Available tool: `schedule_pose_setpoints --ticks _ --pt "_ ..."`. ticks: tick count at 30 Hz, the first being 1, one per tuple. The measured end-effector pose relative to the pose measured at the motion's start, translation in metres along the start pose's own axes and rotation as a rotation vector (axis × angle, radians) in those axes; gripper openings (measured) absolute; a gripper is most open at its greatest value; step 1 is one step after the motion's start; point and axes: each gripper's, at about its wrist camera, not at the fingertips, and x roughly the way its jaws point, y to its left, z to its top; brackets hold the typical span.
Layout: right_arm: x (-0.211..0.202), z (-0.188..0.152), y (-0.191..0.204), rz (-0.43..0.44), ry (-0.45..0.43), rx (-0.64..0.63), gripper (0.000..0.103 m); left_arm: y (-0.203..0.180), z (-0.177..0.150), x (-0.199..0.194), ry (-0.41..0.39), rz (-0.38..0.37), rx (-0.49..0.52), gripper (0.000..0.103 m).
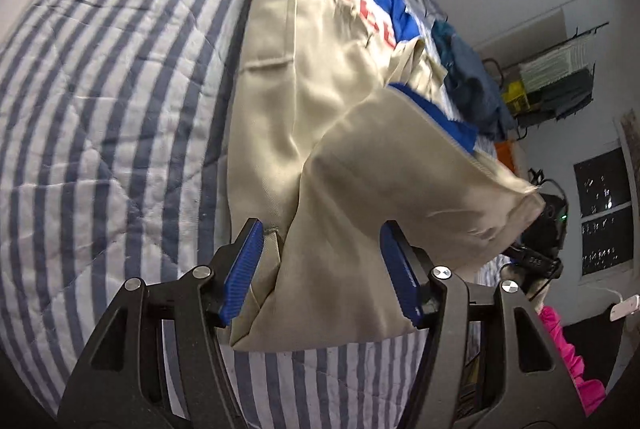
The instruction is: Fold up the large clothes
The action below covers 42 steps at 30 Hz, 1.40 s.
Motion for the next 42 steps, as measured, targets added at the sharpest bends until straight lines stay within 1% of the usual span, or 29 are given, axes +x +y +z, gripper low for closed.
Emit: schedule_pose_setpoints --ticks 3,5,7,9,11,14,17,19,20,21,23,24,25,26,27,28,29,30,32,33,35,36,38,40,41,42 --pt "0.004 -0.001 -0.001 -0.004 0.005 -0.006 0.048 -0.001 -0.001 0.006 0.011 0.007 0.015 0.061" --pt "0.005 0.000 -0.002 0.008 0.003 0.003 0.048 0.000 -0.001 0.005 0.012 -0.002 0.007 0.061" --pt "0.003 0.000 0.004 0.015 0.001 -0.024 0.048 -0.005 -0.003 0.002 0.020 -0.025 0.020 0.060" --pt "-0.002 0.000 0.010 0.018 -0.012 -0.065 0.046 -0.012 -0.005 -0.001 0.013 -0.004 0.065 0.058" --pt "0.000 0.002 0.012 -0.002 -0.007 -0.079 0.046 -0.017 -0.005 0.002 0.004 0.029 0.088 0.058" --pt "0.012 0.003 0.011 -0.029 0.007 -0.070 0.047 -0.012 -0.002 0.008 0.000 0.038 0.056 0.058" --pt "0.013 0.003 0.011 0.005 0.010 -0.062 0.048 -0.014 0.001 0.009 -0.016 0.049 0.072 0.059" --pt "0.011 0.001 0.015 0.054 0.015 -0.075 0.044 -0.016 0.004 0.011 -0.019 0.046 0.072 0.058" --pt "0.011 0.000 0.018 0.049 0.019 -0.088 0.040 -0.017 0.005 0.013 -0.011 0.032 0.075 0.059" --pt "0.012 -0.001 0.018 0.039 0.021 -0.098 0.039 -0.019 0.005 0.017 0.008 0.021 0.088 0.058" --pt "0.015 -0.002 0.014 0.033 0.030 -0.082 0.039 -0.023 0.003 0.024 0.029 0.035 0.118 0.056" --pt "0.018 -0.002 0.010 0.032 0.031 -0.064 0.037 -0.023 0.001 0.025 0.031 0.040 0.121 0.051" --pt "0.020 -0.003 0.010 0.042 0.026 -0.048 0.037 -0.022 0.000 0.027 0.034 0.043 0.117 0.039" --pt "0.021 -0.003 0.008 0.053 0.016 -0.027 0.037 -0.020 -0.001 0.027 0.031 0.056 0.106 0.032" --pt "0.020 -0.003 0.008 0.057 0.012 -0.021 0.032 -0.017 -0.001 0.026 0.029 0.061 0.093 0.022" --pt "0.018 -0.004 0.011 0.059 0.007 -0.028 0.024 -0.014 -0.001 0.024 0.023 0.053 0.066 0.015" --pt "0.015 -0.004 0.014 0.058 -0.003 -0.032 0.014 -0.013 -0.002 0.021 0.017 0.048 0.048 0.014" --pt "0.007 -0.007 0.020 0.059 -0.021 -0.039 0.007 -0.013 -0.005 0.014 0.004 0.045 0.024 0.011" --pt "-0.010 -0.010 0.030 0.066 -0.052 -0.060 0.005 -0.020 -0.010 -0.001 -0.024 0.048 0.006 0.010" --pt "-0.018 -0.012 0.033 0.056 -0.066 -0.072 0.005 -0.023 -0.012 -0.010 -0.038 0.058 0.000 0.010" --pt "-0.021 -0.014 0.026 0.031 -0.075 -0.036 0.004 -0.022 -0.011 -0.012 -0.047 0.099 0.008 0.010" --pt "-0.016 -0.013 0.020 0.017 -0.056 -0.008 0.004 -0.013 -0.008 -0.005 -0.030 0.127 -0.011 0.011" --pt "-0.002 -0.013 0.014 -0.043 -0.022 0.011 0.004 0.005 -0.005 0.015 -0.001 0.139 -0.072 0.015" --pt "0.000 -0.011 0.019 -0.072 -0.014 -0.011 0.006 0.002 -0.004 0.019 -0.011 0.167 -0.037 0.017" --pt "-0.005 -0.009 0.024 -0.082 -0.019 -0.039 0.012 -0.005 -0.005 0.017 -0.018 0.186 -0.005 0.017" --pt "-0.011 -0.008 0.029 -0.113 -0.028 -0.067 0.021 -0.011 -0.005 0.012 -0.023 0.204 0.024 0.019"
